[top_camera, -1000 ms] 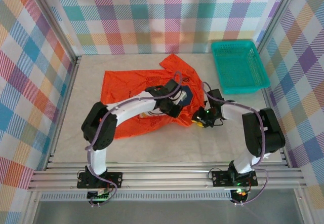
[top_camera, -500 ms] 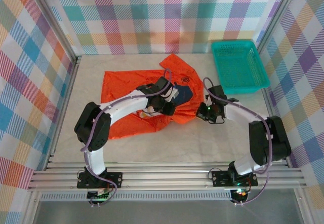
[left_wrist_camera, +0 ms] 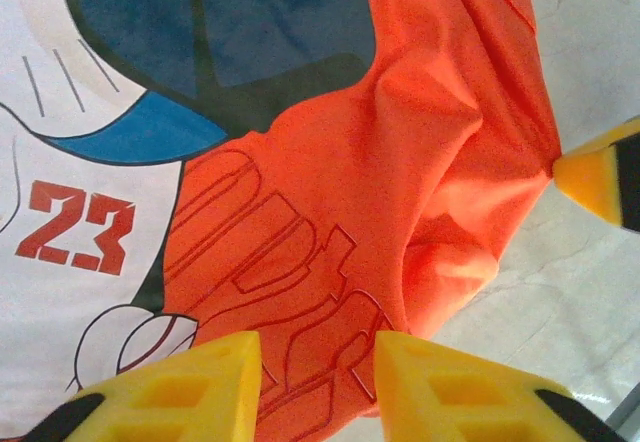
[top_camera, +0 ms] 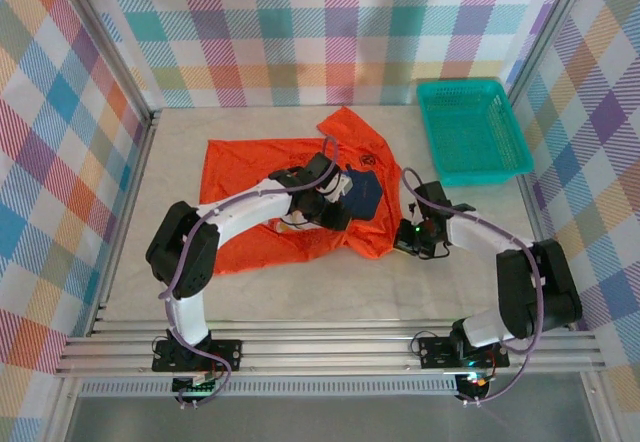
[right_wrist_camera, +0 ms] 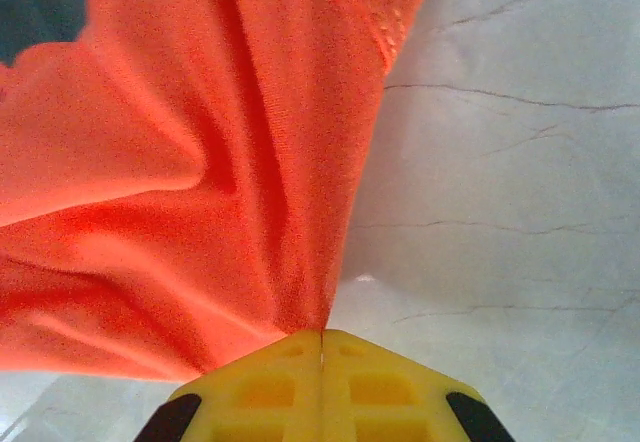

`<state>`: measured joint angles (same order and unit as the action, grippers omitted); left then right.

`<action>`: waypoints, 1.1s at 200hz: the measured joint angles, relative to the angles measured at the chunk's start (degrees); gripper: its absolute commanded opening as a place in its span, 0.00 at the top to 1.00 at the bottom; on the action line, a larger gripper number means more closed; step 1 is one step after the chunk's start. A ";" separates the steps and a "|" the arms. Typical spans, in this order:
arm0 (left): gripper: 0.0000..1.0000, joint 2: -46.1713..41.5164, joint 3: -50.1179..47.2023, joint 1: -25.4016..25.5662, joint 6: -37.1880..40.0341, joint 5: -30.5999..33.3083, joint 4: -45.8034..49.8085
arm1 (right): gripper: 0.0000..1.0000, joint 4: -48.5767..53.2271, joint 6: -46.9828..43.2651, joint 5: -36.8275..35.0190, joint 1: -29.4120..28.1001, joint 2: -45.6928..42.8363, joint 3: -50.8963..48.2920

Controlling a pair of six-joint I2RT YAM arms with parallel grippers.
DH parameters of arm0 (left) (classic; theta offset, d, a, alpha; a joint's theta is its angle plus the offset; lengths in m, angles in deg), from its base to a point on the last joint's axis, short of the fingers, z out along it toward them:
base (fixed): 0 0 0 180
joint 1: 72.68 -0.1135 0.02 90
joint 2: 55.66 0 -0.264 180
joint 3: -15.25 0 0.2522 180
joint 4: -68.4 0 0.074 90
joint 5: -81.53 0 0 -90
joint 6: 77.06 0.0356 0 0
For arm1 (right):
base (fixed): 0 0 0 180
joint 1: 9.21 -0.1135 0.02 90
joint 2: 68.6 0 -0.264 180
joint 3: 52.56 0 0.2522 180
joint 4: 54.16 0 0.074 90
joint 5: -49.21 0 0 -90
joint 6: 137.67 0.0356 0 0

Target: Fold the inside-out t-shirt

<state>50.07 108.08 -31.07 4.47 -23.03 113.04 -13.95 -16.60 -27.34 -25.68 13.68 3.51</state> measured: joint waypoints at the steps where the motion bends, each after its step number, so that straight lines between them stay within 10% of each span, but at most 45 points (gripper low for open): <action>1: 0.55 -0.07 -0.13 0.02 -0.02 0.00 -0.07 | 1.00 0.02 0.04 0.17 0.00 -0.11 0.04; 112: 0.18 -14.03 -19.91 9.64 24.24 8.87 -15.85 | 1.00 0.24 6.16 8.17 0.02 11.23 29.51; 175: 0.20 -5.53 -14.49 7.23 27.34 16.61 -23.63 | 1.00 2.86 6.43 8.35 0.04 14.69 32.44; 198: 0.35 -2.12 -10.73 5.51 27.17 14.34 -23.41 | 1.00 2.82 6.43 8.35 0.07 14.69 33.57; 220: 0.96 1.46 -7.56 3.74 26.23 10.75 -22.01 | 1.00 3.43 6.38 8.31 0.37 14.69 33.77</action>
<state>51.53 100.51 -27.33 30.70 -12.28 91.03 -10.51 -10.21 -19.04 -25.31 28.37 37.28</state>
